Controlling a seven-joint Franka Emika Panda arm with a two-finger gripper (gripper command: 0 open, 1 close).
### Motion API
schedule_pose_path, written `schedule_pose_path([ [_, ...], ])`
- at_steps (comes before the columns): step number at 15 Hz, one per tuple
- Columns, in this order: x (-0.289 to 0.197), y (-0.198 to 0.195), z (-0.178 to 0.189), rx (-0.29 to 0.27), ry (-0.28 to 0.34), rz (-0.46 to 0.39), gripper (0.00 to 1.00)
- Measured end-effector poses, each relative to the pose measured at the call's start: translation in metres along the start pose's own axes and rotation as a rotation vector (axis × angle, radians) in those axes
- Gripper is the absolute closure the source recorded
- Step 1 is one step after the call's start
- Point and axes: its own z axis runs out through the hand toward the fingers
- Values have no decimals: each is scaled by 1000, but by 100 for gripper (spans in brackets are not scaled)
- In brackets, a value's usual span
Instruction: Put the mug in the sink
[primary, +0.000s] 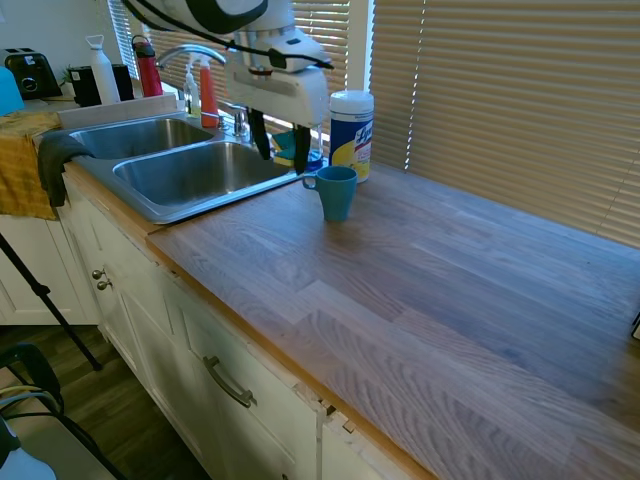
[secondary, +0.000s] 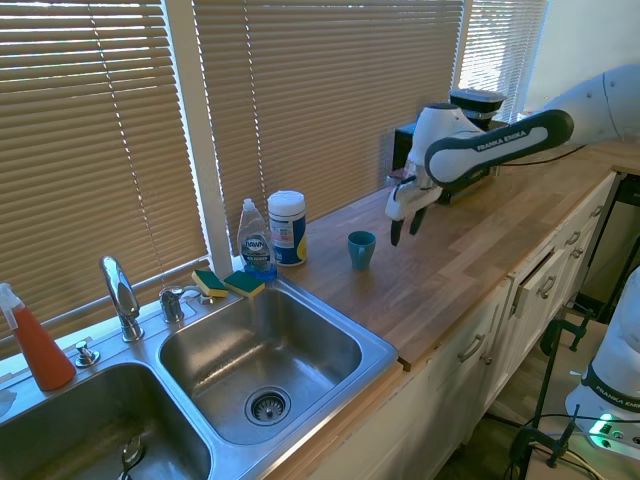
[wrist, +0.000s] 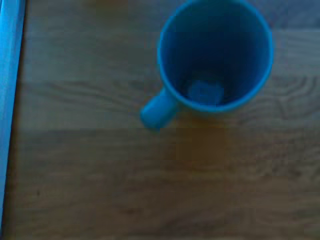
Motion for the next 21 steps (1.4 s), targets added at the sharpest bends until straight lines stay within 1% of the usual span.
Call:
schedule_pose_path([
  [4,39,-37,17,23,-12,55,0],
  [9,83,-50,47,16,2,214,0],
  [12,99,-58,68,-2,8,296,0],
  [14,106,-60,86,-27,0,325,0],
  [16,111,-60,100,-51,-9,334,0],
  [17,112,-59,107,-63,-15,337,100],
  [19,113,-56,120,-84,-28,341,100],
  [21,113,-57,126,-98,-42,340,100],
])
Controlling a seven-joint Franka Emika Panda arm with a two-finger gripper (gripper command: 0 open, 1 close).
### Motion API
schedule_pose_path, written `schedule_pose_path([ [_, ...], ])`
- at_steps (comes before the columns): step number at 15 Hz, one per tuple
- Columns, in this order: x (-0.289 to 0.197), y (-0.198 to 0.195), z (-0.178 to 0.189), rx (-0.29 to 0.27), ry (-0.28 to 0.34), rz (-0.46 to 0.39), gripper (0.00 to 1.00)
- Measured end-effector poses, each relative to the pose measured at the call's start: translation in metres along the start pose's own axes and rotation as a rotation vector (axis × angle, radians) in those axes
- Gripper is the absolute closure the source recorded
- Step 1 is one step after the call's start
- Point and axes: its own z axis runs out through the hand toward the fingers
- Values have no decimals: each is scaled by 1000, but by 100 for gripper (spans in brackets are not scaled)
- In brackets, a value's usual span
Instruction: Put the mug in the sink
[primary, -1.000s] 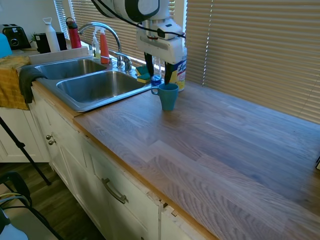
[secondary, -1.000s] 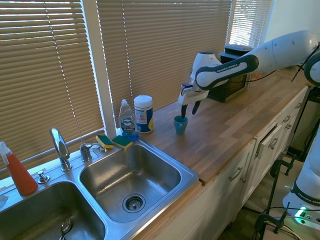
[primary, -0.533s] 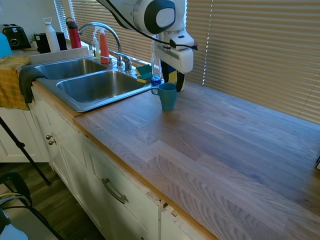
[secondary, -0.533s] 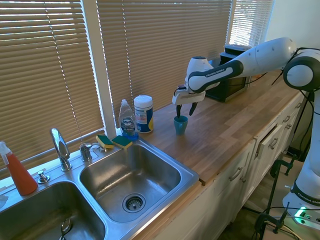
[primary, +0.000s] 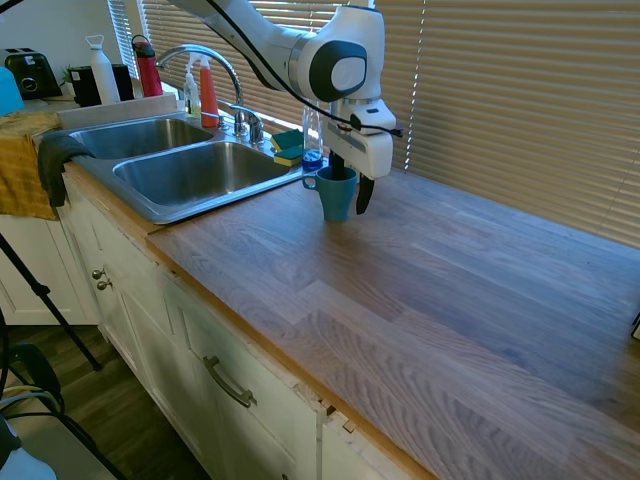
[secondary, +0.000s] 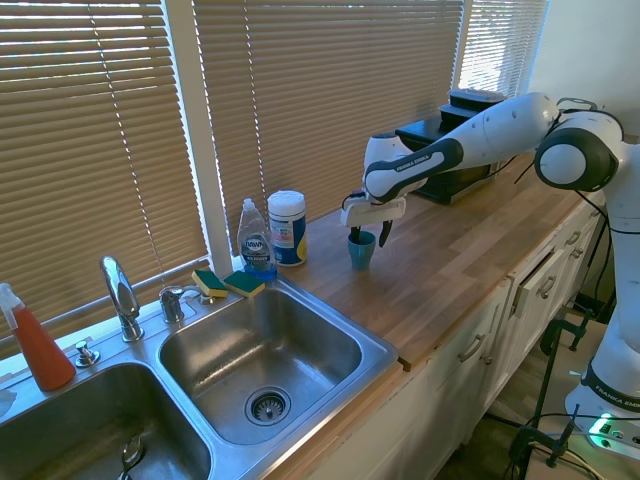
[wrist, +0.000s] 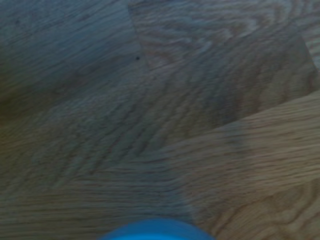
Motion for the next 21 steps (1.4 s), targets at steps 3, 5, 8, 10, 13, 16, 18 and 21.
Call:
schedule_pose_path([
  [3,-1,-1,5,-9,-8,-2,100],
  [5,-1,-1,7,-10,-17,1,100],
  [8,-2,-1,7,-7,-24,1,100],
  [10,-2,-1,7,-5,-30,-5,100],
  [13,-3,-1,11,-7,-36,-18,100],
  [16,-4,-1,12,-6,-43,-41,100],
  [18,-4,-1,13,-2,-52,-53,100],
  [21,-9,-4,6,12,-53,-72,100],
])
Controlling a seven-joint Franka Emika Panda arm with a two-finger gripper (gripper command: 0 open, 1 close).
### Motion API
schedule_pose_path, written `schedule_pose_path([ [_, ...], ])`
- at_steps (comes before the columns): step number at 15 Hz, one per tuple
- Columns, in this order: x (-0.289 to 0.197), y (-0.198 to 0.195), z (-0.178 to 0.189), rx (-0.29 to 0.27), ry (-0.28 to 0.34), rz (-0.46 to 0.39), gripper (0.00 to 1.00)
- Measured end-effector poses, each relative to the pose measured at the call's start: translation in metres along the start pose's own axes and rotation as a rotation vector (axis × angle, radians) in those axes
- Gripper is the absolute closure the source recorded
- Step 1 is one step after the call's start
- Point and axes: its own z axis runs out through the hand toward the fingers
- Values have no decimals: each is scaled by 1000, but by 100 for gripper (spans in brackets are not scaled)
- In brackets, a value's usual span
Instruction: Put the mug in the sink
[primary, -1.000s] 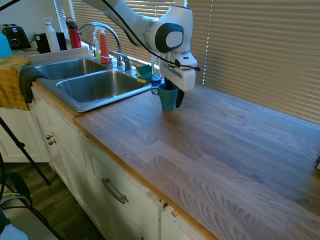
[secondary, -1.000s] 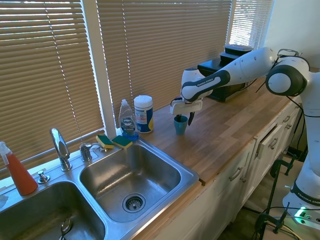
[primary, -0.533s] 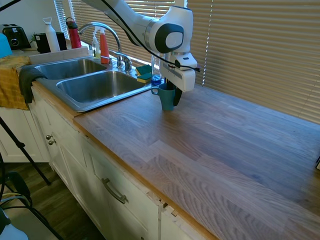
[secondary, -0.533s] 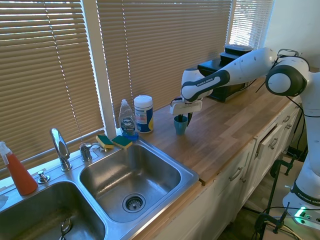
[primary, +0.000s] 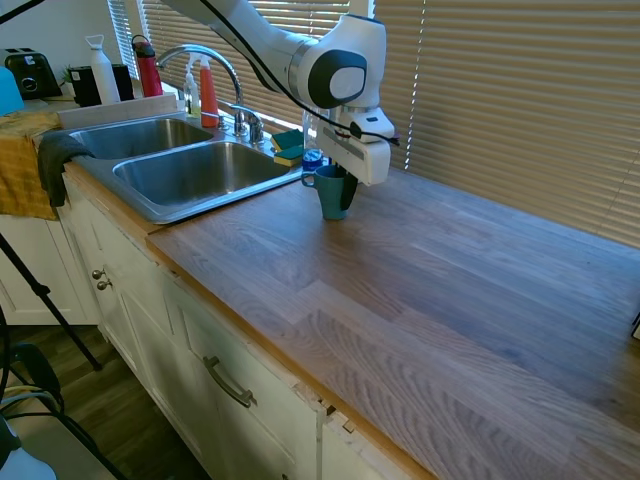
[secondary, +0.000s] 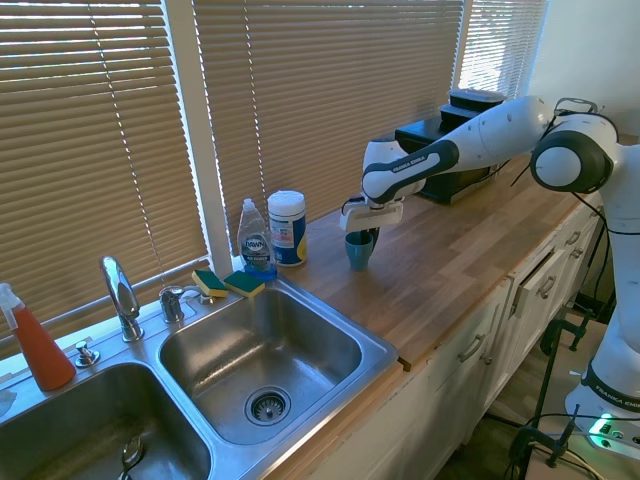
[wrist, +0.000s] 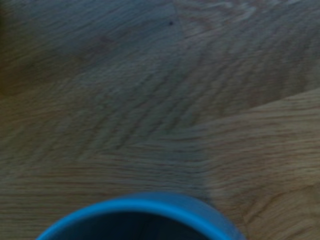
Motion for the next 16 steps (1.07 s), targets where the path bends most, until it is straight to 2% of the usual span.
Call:
schedule_pose_path([
  [3,-15,-2,-5,0,14,-36,100],
  [6,-58,-7,-32,24,28,-119,100],
  [10,-157,-28,-66,63,35,-271,100],
  [13,-232,-44,-67,68,34,-351,100],
  [16,-303,-71,-52,60,29,-423,100],
])
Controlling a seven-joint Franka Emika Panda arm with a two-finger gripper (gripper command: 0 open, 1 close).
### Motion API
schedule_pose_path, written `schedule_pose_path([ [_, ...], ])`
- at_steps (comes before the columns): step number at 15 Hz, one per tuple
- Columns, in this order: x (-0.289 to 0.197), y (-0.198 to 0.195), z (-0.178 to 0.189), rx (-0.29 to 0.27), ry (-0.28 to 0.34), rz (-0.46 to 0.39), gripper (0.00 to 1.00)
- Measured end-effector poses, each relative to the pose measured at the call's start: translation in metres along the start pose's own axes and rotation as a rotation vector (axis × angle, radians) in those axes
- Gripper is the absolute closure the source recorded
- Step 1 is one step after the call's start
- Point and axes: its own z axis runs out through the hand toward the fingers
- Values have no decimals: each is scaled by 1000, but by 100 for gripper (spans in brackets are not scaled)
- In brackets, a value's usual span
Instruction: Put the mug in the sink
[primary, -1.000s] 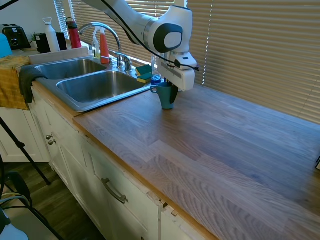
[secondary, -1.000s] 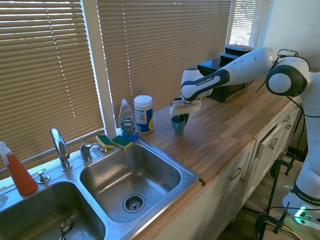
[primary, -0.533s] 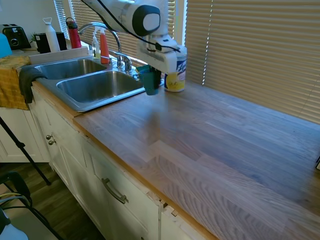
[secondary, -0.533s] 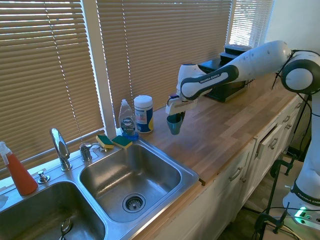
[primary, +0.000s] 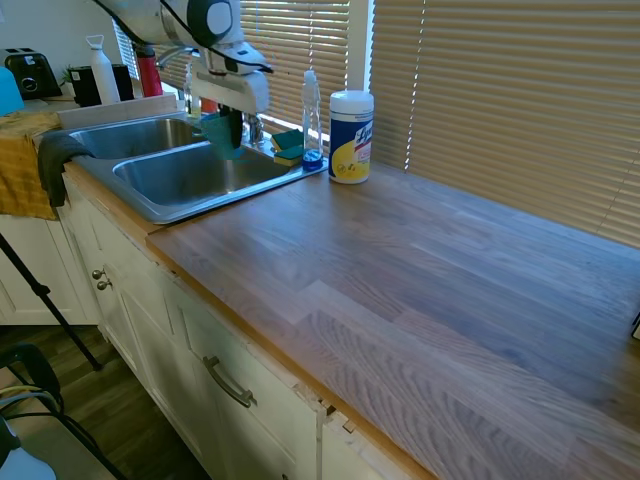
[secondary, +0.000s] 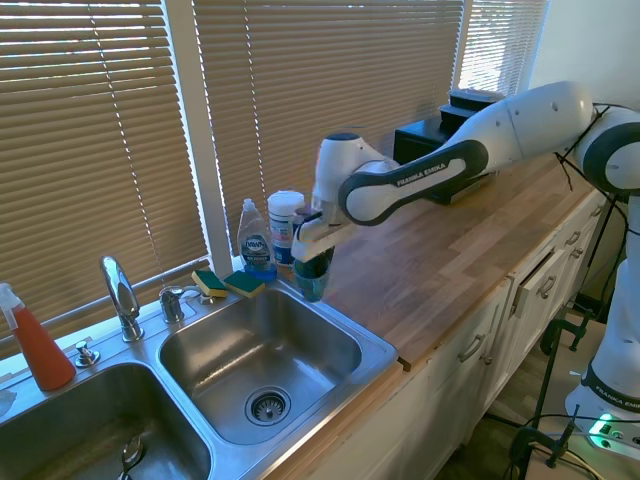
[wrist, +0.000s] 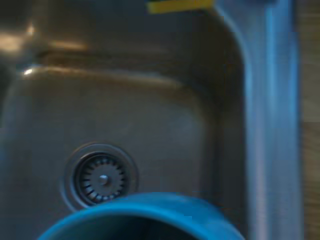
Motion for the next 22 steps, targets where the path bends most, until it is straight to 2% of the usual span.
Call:
schedule_pose_path([
  [4,-37,-63,43,-8,-43,-67,100],
  [8,-22,-104,83,-10,-68,-100,100],
  [11,-8,-107,96,-10,-59,-88,100],
  [15,6,-110,155,35,-83,-61,100],
  [19,7,-105,222,39,-119,-26,100],
  [22,13,-101,248,48,-120,5,100],
])
